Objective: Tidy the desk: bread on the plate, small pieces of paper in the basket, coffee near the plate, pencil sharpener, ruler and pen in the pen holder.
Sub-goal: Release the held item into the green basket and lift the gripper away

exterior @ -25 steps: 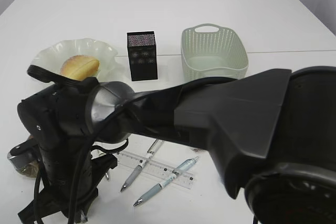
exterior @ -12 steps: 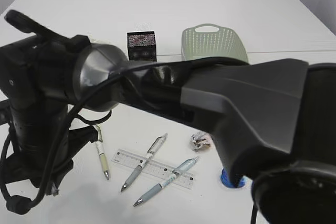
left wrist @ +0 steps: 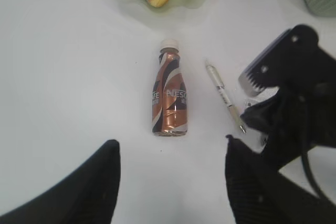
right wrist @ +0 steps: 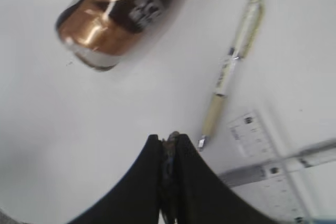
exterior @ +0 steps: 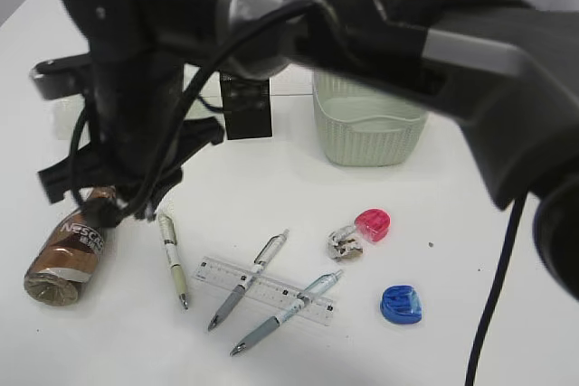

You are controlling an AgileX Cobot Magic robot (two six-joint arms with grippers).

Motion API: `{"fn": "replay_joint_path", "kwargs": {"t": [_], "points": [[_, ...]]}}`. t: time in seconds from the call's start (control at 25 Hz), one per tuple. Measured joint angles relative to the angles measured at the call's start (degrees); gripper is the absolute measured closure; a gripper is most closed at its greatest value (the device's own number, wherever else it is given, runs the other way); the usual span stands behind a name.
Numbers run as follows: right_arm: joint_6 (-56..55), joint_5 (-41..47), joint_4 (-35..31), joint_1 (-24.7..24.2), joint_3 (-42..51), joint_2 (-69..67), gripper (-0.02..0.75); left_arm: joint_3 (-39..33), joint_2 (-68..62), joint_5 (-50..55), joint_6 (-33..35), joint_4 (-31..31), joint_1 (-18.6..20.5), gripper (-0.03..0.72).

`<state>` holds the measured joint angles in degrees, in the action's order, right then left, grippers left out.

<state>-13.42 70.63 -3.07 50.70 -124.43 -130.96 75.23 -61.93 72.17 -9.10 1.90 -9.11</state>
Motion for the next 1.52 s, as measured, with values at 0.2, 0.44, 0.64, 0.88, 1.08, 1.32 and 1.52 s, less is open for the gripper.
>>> {"fn": "replay_joint_path", "kwargs": {"t": [0.2, 0.44, 0.64, 0.88, 1.08, 1.32, 1.52], "points": [[0.0, 0.3, 4.7, -6.3, -1.9, 2.0, 0.713, 0.0, 0.0, 0.0, 0.0, 0.5, 0.0, 0.23], [0.0, 0.6, 7.5, -14.5, -8.4, 2.6, 0.713, 0.0, 0.0, 0.0, 0.0, 0.5, 0.0, 0.23], [1.1, 0.7, 7.8, -21.2, -10.8, 2.6, 0.714, 0.0, 0.0, 0.0, 0.0, 0.5, 0.0, 0.23], [3.0, 0.9, 12.3, -26.2, -10.9, 2.6, 0.714, 0.0, 0.0, 0.0, 0.0, 0.8, 0.0, 0.23], [3.1, 0.2, 12.5, -28.3, -10.9, 1.8, 0.714, 0.0, 0.0, 0.0, 0.0, 1.6, 0.0, 0.23], [3.2, -0.5, 12.5, -30.8, -10.9, -2.1, 0.714, 0.0, 0.0, 0.0, 0.0, 2.7, 0.0, 0.232], [3.2, -1.3, 12.4, -31.9, -10.9, -4.8, 0.714, 0.0, 0.0, 0.0, 0.0, 2.9, 0.0, 0.233]]}}
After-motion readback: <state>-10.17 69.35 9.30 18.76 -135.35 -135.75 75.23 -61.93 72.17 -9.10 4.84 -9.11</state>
